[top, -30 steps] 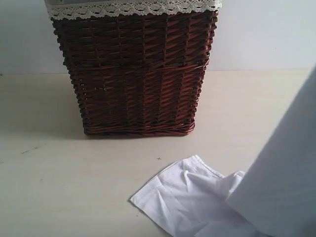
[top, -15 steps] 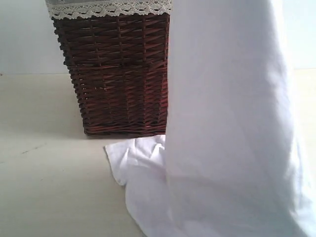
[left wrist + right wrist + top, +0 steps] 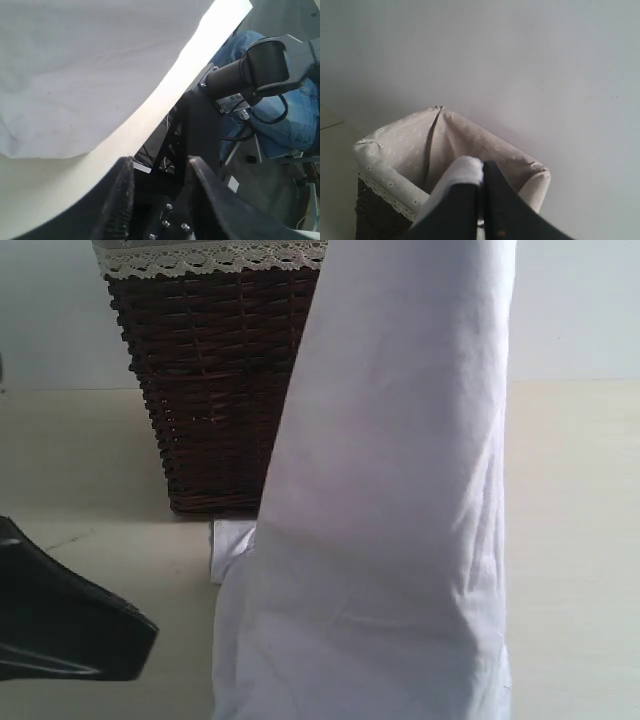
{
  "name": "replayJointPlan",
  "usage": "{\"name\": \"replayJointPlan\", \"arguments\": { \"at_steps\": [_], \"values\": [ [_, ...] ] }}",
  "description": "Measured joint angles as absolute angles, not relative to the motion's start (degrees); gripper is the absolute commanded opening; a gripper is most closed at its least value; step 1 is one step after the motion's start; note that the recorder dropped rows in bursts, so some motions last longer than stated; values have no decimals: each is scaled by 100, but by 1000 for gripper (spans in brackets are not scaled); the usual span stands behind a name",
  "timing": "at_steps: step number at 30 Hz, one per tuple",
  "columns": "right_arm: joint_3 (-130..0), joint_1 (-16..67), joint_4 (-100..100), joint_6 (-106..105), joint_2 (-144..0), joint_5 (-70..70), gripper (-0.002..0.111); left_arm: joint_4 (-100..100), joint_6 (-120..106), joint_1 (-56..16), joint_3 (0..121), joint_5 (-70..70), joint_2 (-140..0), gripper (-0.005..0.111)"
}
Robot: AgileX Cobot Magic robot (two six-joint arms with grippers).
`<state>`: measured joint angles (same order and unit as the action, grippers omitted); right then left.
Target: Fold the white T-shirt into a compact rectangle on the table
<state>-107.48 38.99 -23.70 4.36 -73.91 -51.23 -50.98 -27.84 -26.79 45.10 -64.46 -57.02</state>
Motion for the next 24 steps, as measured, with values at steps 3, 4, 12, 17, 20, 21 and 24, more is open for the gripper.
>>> {"name": "replayJointPlan", "arguments": {
  "at_steps": [3, 4, 12, 17, 20, 21, 24],
  "values": [
    [-10748, 3899, -2370, 576, -7556, -5123, 0, -5139, -3051, -3045, 4231, -5863, -5848, 46],
    [-10748, 3899, -2370, 624, -7595, -5111, 0, -5156, -3140, -3174, 4159, -5622, -5895, 48],
    [-10748, 3899, -2229, 1182, -7672, -4621, 0, -5529, -4046, -4371, 3951, -3831, -6775, 51],
    [-10748, 3899, -2077, 1252, -7800, -4518, 0, -5693, -4433, -5212, 3930, -2672, -7712, 51],
    [-10748, 3899, -1820, 1262, -7809, -4307, 0, -5755, -4650, -5733, 3954, -2000, -8414, 51],
    [-10748, 3899, -1766, 1262, -7809, -4272, 0, -5765, -4700, -5845, 3966, -1820, -8577, 51],
    [-10748, 3899, -1703, 1262, -7809, -4271, 0, -5765, -4787, -6080, 3980, -1377, -9162, 51]
  ]
}}
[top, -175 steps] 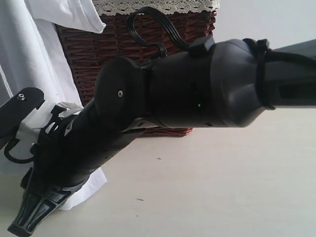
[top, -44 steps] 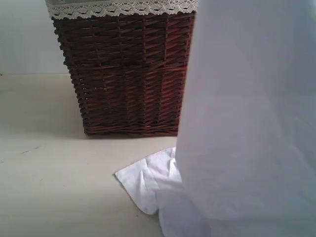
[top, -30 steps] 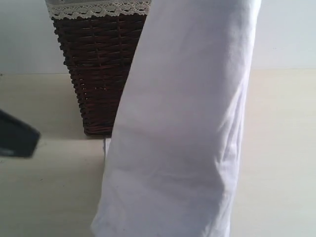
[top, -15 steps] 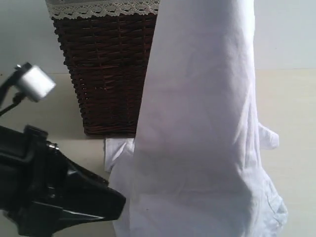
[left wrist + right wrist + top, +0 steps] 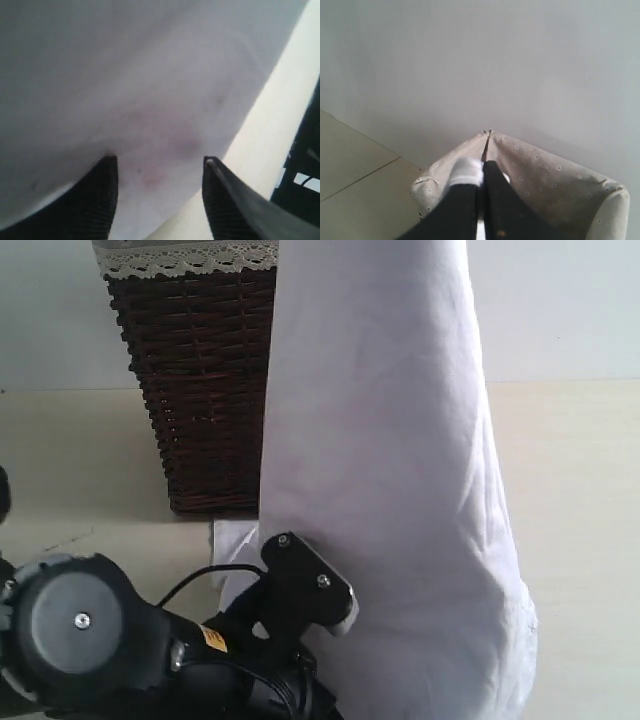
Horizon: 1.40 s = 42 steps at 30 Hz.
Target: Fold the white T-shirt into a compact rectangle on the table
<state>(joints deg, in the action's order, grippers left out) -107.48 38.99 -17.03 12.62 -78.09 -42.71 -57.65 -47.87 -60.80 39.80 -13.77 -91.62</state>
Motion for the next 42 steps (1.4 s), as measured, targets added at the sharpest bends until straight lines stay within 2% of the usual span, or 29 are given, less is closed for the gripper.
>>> {"name": "replayJointPlan", "arguments": {
  "at_steps": [7, 9, 12, 17, 25, 30, 35, 42],
  "values": [
    [-10748, 3899, -1642, 1246, -7809, -4271, 0, -5765, -4887, -6097, 4307, -1335, -10219, 51],
    [-10748, 3899, -1642, 1246, -7809, -4271, 0, -5765, -4900, -6097, 4490, -1336, -10470, 41],
    [-10748, 3899, -1642, 1222, -7809, -4284, 0, -5860, -4910, -6097, 4748, -1348, -10762, 1],
    [-10748, 3899, -1631, 981, -7809, -4525, 0, -6070, -4910, -6097, 5023, -1492, -10914, 0],
    [-10748, 3899, -1631, 961, -7809, -4415, 0, -5896, -4996, -6351, 5044, -2030, -9879, 0],
    [-10748, 3899, -1878, 961, -7809, -4624, 0, -4322, -4002, -6245, 5058, -3191, -9304, 0],
    [-10748, 3899, -3190, 958, -7809, -5232, 0, -2117, -2415, -5989, 5058, -4653, -7852, 0],
    [-10748, 3899, -4614, 844, -7721, -6388, 0, -504, -1447, -5545, 5679, -6278, -4836, 0]
  ]
}}
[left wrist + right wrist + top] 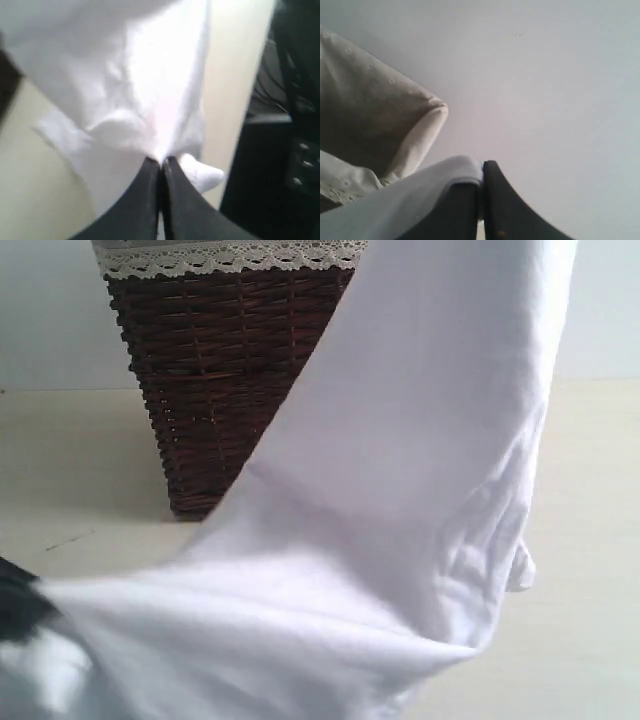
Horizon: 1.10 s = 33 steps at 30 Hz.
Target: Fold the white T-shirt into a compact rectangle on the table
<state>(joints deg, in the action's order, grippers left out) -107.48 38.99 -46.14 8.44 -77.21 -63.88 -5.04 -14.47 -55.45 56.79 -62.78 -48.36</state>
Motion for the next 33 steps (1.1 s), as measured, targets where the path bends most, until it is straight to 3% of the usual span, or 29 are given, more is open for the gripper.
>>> {"name": "replayJointPlan", "arguments": {
  "at_steps": [5, 10, 22, 33],
  "values": [
    [-10720, 3899, -4611, 549, -7371, -6938, 0, 1433, -740, -5194, 6276, -6790, -3339, 0],
    [-10523, 3899, -4023, 207, -6832, -6998, 0, 1798, -450, -5154, 6806, -7028, -2890, 0],
    [-8592, 3756, -4181, -282, -5450, -7045, 0, 789, -433, -5154, 7780, -7070, -2868, 0],
    [-7549, 3756, -2623, -338, -4173, -7059, 0, -1373, 76, -5154, 7780, -7105, -2847, 0]
  ]
}}
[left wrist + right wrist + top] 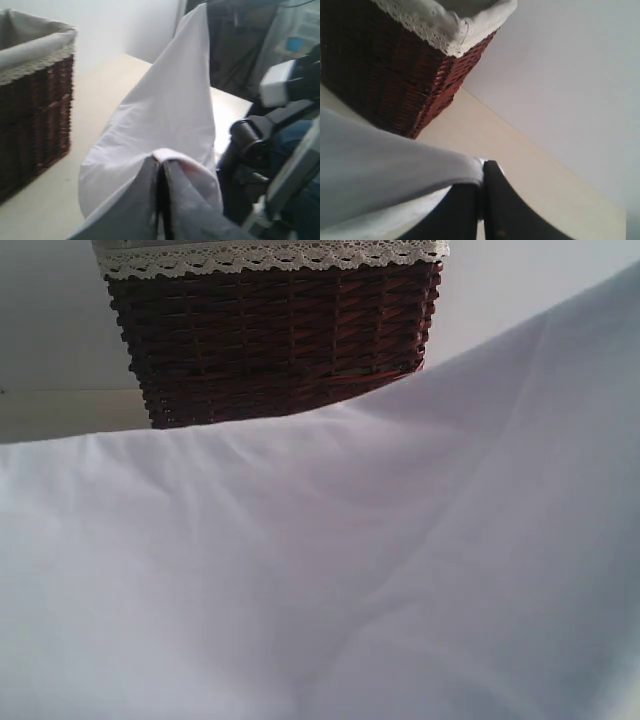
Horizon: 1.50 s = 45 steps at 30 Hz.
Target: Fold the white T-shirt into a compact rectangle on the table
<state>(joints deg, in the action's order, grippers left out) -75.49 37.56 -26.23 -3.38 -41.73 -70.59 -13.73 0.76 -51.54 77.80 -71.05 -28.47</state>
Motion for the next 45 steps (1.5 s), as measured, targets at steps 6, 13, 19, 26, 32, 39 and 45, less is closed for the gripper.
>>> {"name": "replayJointPlan", "arguments": {
  "at_steps": [6, 13, 19, 26, 32, 39, 45],
  "values": [
    [-7549, 3756, -2043, -227, -3137, -7059, 0, -2300, 711, -5154, 7891, -7117, -2613, 0],
    [-7436, 3756, -2230, 262, -3208, -7072, 0, -412, 1532, -5154, 7875, -7105, -2387, 0],
    [-6877, 3756, -3255, 781, -4640, -7061, 0, 1927, 2307, -5154, 6426, -7064, -2774, 37],
    [-6540, 3756, -4279, 2033, -6954, -7029, 20, 3438, 3101, -5154, 4493, -6544, -3736, 63],
    [-6542, 3756, -5137, 2907, -7981, -7019, 66, 4087, 3736, -5140, 4130, -6181, -4641, 49],
    [-6542, 3756, -5397, 2993, -7743, -6955, 67, 1207, 1677, -5128, 4338, -6321, -4711, 27],
    [-6542, 3756, -5011, 2530, -6981, -6900, 67, -620, -68, -5128, 3736, -6139, -5058, 34]
  ]
}}
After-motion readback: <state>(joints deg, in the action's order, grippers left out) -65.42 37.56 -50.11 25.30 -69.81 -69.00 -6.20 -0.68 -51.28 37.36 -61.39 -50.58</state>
